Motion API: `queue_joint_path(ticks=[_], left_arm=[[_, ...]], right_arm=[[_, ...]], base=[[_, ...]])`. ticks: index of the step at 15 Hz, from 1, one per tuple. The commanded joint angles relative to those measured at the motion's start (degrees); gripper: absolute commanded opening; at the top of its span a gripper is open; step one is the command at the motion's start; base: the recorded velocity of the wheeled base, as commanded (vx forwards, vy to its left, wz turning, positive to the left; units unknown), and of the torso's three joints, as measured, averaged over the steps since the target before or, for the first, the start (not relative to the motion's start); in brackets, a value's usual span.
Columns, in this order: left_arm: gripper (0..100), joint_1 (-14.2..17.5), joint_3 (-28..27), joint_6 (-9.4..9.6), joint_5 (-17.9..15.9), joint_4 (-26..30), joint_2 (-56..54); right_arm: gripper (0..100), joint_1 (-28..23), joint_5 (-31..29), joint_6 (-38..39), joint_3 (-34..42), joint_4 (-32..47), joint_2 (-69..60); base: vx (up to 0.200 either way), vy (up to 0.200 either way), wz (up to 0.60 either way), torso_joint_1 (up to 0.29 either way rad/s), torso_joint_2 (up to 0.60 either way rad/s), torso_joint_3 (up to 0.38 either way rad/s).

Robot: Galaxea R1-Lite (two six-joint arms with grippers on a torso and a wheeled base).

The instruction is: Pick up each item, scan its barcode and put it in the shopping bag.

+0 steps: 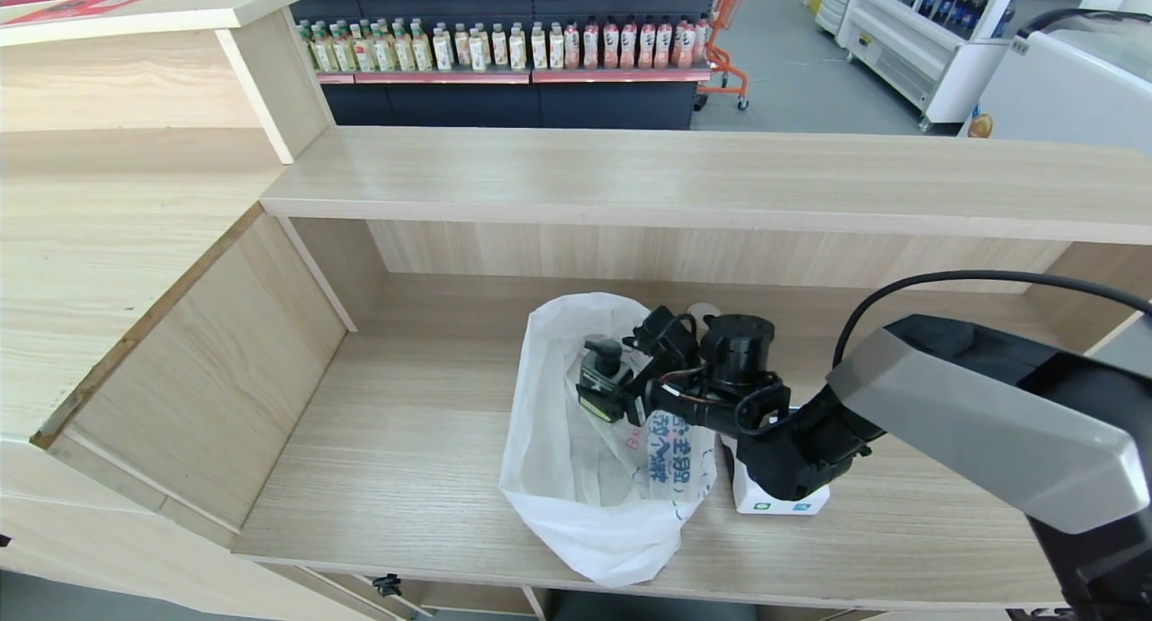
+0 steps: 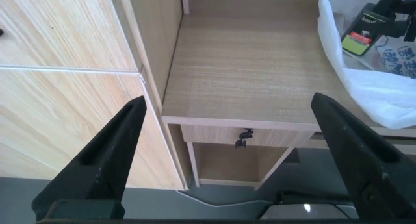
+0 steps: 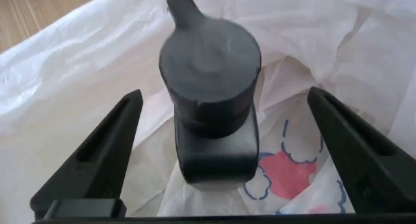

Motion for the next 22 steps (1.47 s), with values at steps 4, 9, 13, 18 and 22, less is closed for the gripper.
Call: queue_joint_path(ticks=[4, 9, 13, 18, 22], left_arm=[[100, 0.0, 0.0, -0.16, 0.0, 0.0, 0.0], [100, 0.0, 0.0, -0.07, 0.0, 0.0, 0.0], [100, 0.0, 0.0, -0.33, 0.0, 0.0, 0.0], [100, 0.0, 0.0, -0.25, 0.1, 0.0, 0.0], [100, 0.0, 0.0, -0.25, 0.1, 0.0, 0.0]], right_arm=[[100, 0.0, -0.3, 9.8, 4.6, 5.2, -16.7], [100, -2.6, -10.2, 16.7, 14.5, 22.5, -39.2], [100, -10.4, -11.5, 24.0, 20.1, 33.8, -51.3], [100, -21.2, -11.0, 30.1, 25.4, 51.4, -60.9], [100, -19.5, -10.5, 30.3, 31.1, 54.3, -67.1]], base=[[0.000, 0.000, 0.00, 0.000, 0.00, 0.000], [0.000, 0.000, 0.00, 0.000, 0.00, 0.000], [0.000, -0.100, 0.00, 0.001, 0.00, 0.001], [0.000, -0.200, 0.00, 0.004, 0.00, 0.002], [-0.050, -0.200, 0.00, 0.001, 0.00, 0.001]])
